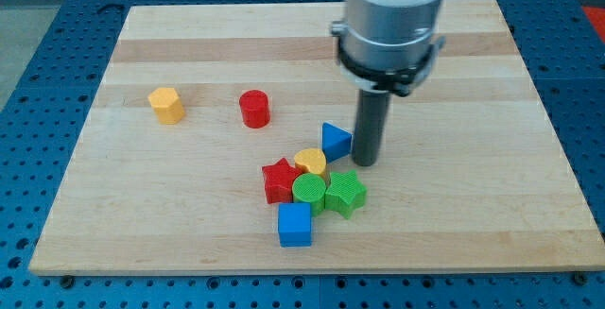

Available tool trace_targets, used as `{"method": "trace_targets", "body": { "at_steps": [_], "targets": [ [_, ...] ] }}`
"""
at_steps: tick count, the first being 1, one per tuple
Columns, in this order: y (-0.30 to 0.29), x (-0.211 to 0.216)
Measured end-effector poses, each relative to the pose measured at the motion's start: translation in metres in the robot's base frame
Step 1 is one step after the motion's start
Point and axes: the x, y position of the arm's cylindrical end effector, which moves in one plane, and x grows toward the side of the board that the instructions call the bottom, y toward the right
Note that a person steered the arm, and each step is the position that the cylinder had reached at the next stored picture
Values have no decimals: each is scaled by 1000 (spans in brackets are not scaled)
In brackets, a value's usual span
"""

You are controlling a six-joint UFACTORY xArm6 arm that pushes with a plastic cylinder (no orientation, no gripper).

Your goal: Move the blue triangle up a bit

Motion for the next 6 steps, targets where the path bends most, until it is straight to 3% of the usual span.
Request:
{"method": "trace_targets", "body": {
  "at_steps": [2,4,6],
  "targets": [
    [-42,-27],
    [-68,-2],
    [-65,-45]
  ]
}}
